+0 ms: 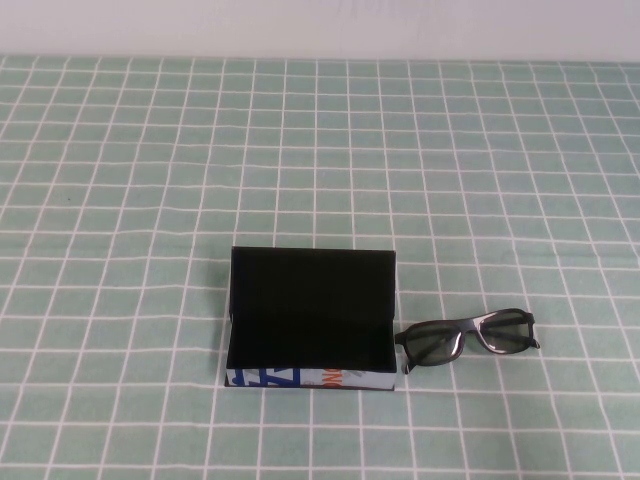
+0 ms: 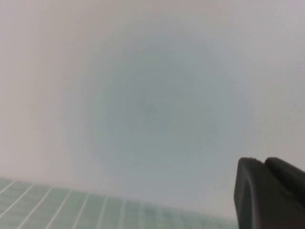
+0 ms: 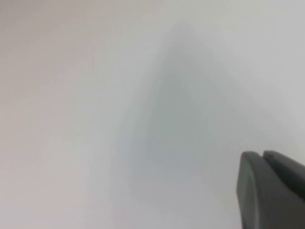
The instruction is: Return glasses to glasses case
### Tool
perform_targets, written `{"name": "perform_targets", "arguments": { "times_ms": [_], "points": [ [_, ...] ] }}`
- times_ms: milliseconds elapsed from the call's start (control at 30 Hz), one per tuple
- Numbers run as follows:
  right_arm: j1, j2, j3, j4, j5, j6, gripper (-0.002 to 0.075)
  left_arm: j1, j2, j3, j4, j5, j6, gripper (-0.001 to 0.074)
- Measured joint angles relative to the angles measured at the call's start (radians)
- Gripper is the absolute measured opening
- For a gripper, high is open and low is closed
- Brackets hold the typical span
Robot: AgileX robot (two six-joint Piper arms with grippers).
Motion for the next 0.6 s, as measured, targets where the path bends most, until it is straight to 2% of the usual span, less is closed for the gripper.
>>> {"name": "perform_targets", "arguments": {
  "times_ms": [100, 167, 333, 467, 600],
  "points": [
    [0.000, 0.000, -0.006, 0.000, -0.158, 0.081, -0.0013, 0.000, 0.000, 0.000, 0.000, -0.125, -0.125, -0.0004],
    [0.000, 0.000, -0.039, -0.002, -0.196, 0.132, -0.0013, 0.000, 0.000, 0.000, 0.000, -0.251, -0.216, -0.0004],
    [0.000, 0.000, -0.250, -0.082, -0.136, 0.250, -0.0013, 0.000, 0.000, -0.011, 0.000, -0.632, -0.316, -0.0004],
    [0.000, 0.000, -0.503, -0.133, 0.073, 0.346, -0.0013, 0.000, -0.002, -0.130, 0.000, -0.674, -0.330, -0.0004],
    [0.000, 0.053, -0.754, -0.148, 0.268, 0.373, -0.0013, 0.000, -0.002, -0.342, 0.006, -0.514, -0.334, -0.0004]
  ]
}}
